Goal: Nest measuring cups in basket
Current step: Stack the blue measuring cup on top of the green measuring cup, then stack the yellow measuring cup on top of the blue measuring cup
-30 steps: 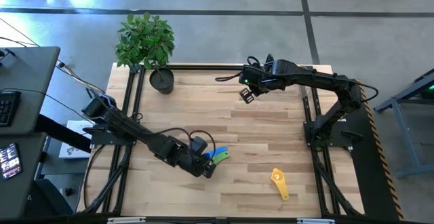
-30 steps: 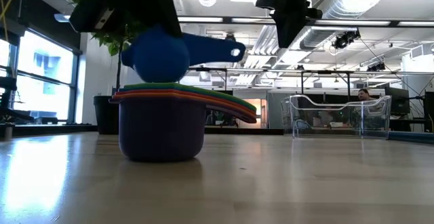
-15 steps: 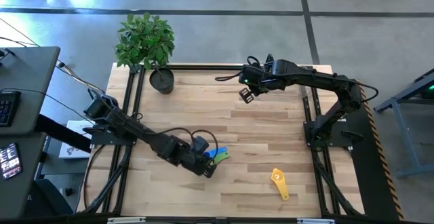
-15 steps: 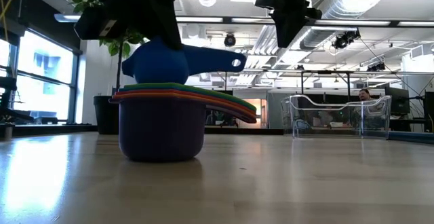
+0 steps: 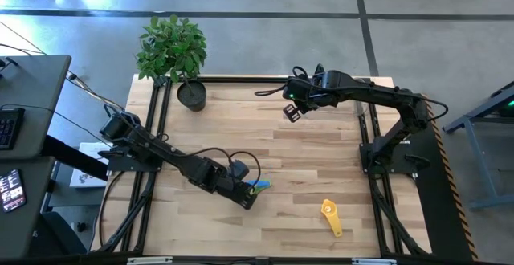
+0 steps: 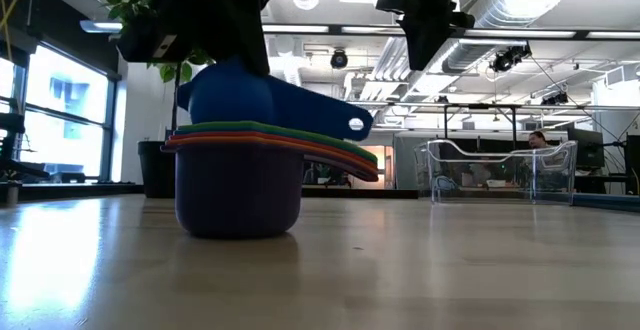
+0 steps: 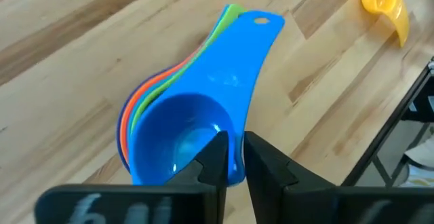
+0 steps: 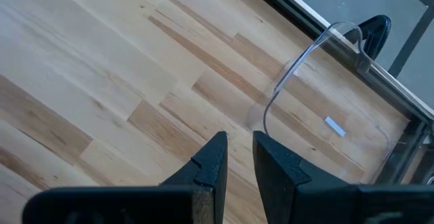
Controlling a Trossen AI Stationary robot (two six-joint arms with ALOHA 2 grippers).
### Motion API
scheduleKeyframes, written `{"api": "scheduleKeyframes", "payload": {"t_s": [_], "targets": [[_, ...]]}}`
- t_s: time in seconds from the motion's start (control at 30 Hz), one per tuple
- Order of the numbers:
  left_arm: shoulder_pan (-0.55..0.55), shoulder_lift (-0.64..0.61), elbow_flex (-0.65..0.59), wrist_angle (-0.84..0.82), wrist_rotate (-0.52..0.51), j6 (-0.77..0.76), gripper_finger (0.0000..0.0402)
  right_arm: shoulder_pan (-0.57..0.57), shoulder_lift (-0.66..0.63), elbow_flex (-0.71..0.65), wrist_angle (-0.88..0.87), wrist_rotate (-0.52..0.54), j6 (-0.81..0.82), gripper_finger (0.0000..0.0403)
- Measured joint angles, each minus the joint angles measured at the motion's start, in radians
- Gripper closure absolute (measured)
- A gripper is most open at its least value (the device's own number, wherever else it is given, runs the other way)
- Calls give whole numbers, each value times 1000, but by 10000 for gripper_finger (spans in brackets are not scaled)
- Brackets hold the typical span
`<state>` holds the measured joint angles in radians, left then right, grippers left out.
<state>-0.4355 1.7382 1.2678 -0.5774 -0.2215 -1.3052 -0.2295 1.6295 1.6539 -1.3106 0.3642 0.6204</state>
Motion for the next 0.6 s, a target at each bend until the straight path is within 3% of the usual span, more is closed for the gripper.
{"api": "scheduleKeyframes", "payload": {"t_s": [0.43,0.6], "targets": [[12,0,0,19,27,0,342,0,0,0,0,6,0,339],[13,0,0,76,47,87,342,0,0,0,0,-8,0,339]]}}
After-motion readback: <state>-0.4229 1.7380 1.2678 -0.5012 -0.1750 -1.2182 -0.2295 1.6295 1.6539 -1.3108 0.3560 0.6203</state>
